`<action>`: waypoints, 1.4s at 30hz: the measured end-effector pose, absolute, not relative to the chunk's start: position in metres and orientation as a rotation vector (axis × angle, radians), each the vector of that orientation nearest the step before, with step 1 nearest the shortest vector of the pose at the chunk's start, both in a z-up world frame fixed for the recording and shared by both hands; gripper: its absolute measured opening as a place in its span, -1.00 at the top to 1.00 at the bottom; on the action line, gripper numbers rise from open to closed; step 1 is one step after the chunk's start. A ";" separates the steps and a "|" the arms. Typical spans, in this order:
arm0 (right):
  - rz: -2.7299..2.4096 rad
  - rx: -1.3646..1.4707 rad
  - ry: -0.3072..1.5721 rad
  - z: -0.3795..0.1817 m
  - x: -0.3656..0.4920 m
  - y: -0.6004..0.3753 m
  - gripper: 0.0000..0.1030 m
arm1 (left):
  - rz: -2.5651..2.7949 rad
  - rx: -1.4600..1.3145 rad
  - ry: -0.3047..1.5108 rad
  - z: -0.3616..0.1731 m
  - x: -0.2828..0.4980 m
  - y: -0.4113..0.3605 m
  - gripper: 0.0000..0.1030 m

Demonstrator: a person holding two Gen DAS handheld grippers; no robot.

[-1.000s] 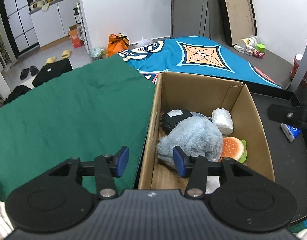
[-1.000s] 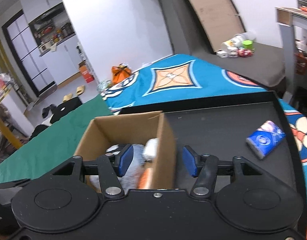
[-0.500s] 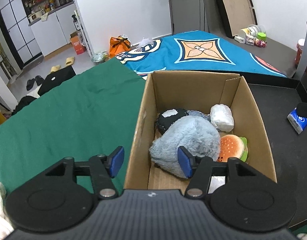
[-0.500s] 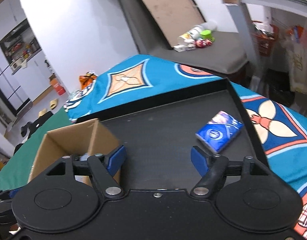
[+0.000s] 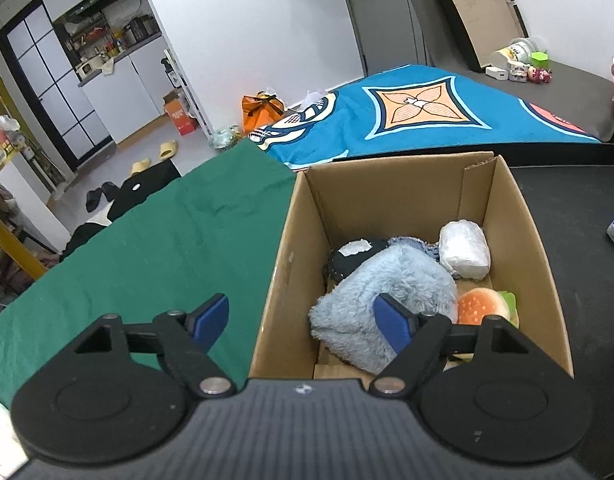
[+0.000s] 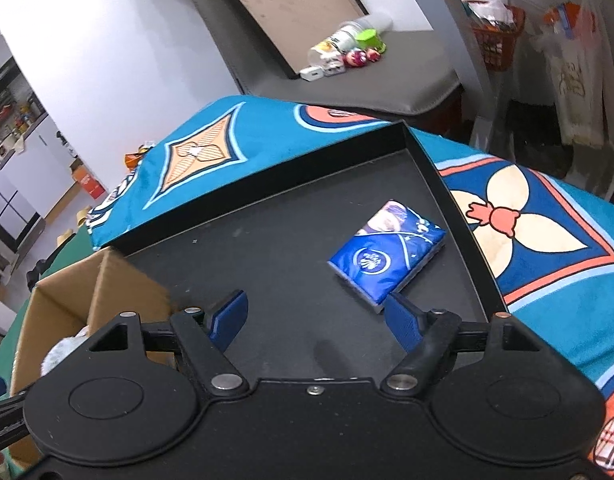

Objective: Organize soft objects
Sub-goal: 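Move the right tool to the blue tissue pack and grasp it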

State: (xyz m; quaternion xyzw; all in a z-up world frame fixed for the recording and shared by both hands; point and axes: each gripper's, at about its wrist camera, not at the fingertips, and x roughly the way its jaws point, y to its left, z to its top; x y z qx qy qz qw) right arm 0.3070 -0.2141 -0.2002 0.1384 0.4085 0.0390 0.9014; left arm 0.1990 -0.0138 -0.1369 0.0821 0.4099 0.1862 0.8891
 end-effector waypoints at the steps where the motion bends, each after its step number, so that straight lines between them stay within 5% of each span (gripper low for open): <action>1: 0.078 0.292 0.848 -0.202 0.309 -0.216 -0.46 | 0.388 0.175 0.851 -0.137 0.200 -0.014 -0.54; 23: 0.011 0.134 0.884 -0.229 0.362 -0.209 -0.54 | 0.379 0.190 0.858 -0.139 0.208 -0.014 -0.55; 25: -0.026 0.051 0.884 -0.232 0.361 -0.202 -0.47 | 0.376 0.186 0.860 -0.139 0.208 -0.013 -0.55; 29: -0.077 0.010 0.879 -0.231 0.354 -0.204 -0.01 | 0.368 0.177 0.861 -0.138 0.206 -0.012 -0.55; 42: -0.060 0.066 0.870 -0.211 0.321 -0.209 0.03 | 0.326 0.122 0.867 -0.132 0.196 -0.006 -0.55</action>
